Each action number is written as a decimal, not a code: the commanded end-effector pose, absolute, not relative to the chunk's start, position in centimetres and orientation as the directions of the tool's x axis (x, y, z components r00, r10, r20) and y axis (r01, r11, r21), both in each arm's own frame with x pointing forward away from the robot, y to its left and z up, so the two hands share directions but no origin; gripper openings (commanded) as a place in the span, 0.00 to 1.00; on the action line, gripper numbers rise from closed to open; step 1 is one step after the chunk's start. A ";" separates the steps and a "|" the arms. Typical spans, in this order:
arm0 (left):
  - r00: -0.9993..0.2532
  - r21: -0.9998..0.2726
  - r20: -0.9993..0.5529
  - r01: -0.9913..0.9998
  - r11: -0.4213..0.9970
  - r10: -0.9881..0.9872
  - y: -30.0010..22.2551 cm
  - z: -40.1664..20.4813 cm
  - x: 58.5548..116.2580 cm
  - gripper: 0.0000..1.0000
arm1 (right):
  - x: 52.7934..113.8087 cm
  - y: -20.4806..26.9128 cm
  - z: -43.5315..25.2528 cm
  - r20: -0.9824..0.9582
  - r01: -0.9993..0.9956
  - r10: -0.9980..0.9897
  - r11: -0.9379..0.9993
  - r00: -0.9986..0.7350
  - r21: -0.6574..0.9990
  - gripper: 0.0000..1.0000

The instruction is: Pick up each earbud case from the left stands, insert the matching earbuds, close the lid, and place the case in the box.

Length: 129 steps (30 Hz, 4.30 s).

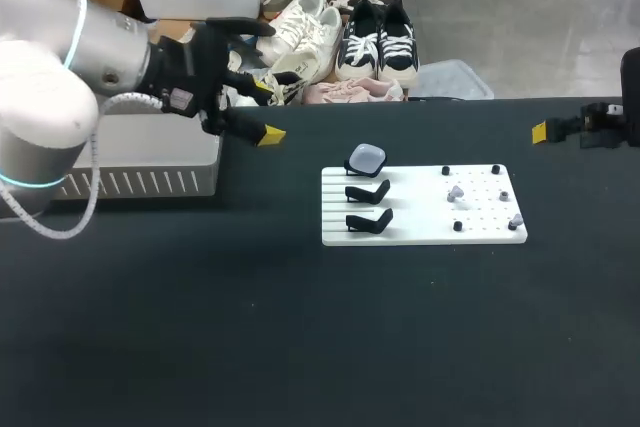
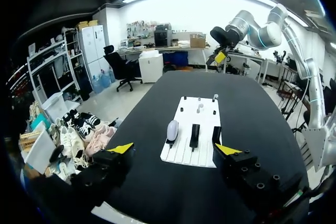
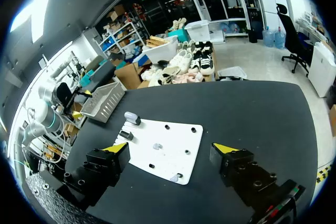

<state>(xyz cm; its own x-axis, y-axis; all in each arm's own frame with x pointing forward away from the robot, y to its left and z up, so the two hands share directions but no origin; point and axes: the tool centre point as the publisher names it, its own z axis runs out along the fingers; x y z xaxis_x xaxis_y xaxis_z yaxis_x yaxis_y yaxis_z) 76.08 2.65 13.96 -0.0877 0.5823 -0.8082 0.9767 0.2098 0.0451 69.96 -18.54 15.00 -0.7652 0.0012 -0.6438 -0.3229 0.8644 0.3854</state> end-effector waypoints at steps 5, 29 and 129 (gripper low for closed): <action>-0.082 -0.051 -0.809 0.996 0.070 0.583 -0.7 10.7 78.3 1.00 | 70.0 -18.6 15.0 -0.643 -0.324 0.000 0.863 -0.766 0.386 1.00; -0.025 -0.074 -0.845 0.995 -0.070 0.534 -4.0 5.6 78.3 0.76 | 70.0 -18.6 15.0 -0.643 -0.324 0.000 0.863 -0.766 0.386 1.00; 0.017 -0.012 -0.899 0.998 -0.064 0.437 -7.5 5.1 78.6 0.00 | 70.0 -18.6 15.0 -0.643 -0.324 0.000 0.863 -0.766 0.386 1.00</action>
<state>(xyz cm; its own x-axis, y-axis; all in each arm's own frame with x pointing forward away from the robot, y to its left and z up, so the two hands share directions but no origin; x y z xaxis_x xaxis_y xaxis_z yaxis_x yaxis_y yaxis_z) 80.38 -8.86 4.05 0.0128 0.4463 -0.8948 0.9961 -0.0842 -0.0277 69.96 -18.54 15.00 -0.7653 0.0012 -0.6437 -0.3228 0.8644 0.3855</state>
